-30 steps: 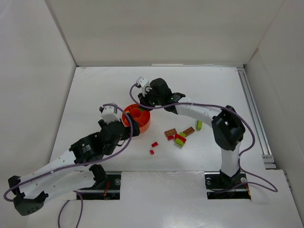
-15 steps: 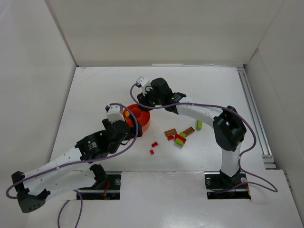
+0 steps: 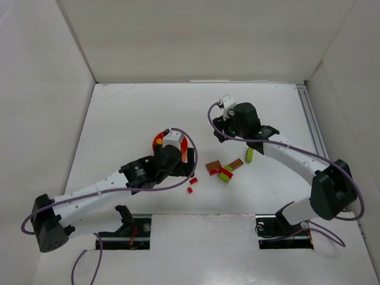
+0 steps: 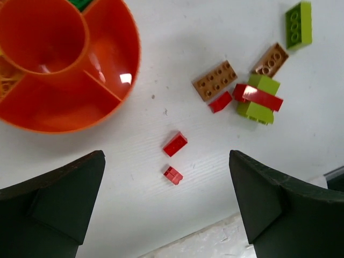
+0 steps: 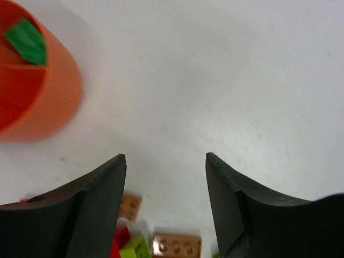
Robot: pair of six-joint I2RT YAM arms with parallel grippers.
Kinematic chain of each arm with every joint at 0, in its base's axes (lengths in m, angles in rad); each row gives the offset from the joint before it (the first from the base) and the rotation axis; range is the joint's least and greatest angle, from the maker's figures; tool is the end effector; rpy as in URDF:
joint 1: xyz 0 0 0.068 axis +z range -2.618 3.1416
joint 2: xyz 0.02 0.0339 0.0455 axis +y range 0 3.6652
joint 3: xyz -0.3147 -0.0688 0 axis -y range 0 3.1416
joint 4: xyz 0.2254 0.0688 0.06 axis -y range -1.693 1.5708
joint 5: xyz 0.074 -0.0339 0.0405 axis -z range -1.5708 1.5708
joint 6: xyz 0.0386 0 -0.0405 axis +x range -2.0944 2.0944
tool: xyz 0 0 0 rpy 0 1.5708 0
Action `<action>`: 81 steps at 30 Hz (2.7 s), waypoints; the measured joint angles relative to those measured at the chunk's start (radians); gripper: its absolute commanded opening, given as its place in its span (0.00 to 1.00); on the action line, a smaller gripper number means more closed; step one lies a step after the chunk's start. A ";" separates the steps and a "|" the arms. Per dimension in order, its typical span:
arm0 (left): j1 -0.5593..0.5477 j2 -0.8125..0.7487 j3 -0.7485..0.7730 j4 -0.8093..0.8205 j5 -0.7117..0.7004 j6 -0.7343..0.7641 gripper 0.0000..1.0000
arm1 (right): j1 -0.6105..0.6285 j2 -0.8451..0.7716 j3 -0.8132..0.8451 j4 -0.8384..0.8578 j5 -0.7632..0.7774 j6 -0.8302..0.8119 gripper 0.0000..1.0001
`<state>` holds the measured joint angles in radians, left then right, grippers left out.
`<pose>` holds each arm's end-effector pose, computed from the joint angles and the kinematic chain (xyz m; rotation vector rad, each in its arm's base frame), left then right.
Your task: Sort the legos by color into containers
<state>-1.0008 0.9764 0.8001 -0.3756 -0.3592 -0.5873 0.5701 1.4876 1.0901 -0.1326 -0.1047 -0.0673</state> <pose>0.1031 -0.1358 0.3360 0.2254 2.1252 -0.5765 0.2688 0.1771 0.3384 -0.7260 1.9968 0.4105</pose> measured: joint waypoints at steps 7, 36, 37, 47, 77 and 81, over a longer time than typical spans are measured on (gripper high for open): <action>-0.001 0.170 -0.001 0.097 0.130 0.079 0.89 | -0.111 -0.115 -0.154 -0.159 0.113 0.026 0.80; -0.097 0.529 -0.022 0.238 0.142 0.146 0.51 | -0.303 -0.426 -0.286 -0.279 0.105 0.031 0.85; -0.097 0.530 -0.022 0.241 0.137 0.146 0.53 | -0.306 -0.430 -0.288 -0.282 0.104 0.031 0.85; -0.097 0.578 -0.022 0.253 0.067 0.147 0.53 | -0.309 -0.447 -0.289 -0.287 0.093 0.031 0.86; -0.098 0.549 -0.037 0.239 0.102 0.022 0.51 | -0.309 -0.447 -0.320 -0.288 0.079 0.031 0.86; -0.099 0.533 -0.048 0.230 0.106 -0.016 0.47 | -0.311 -0.448 -0.321 -0.287 0.079 0.031 0.86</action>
<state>-1.0996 1.5097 0.7517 -0.1455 -0.2535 -0.6037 0.2592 1.0397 0.7689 -0.4198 -0.0261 -0.0364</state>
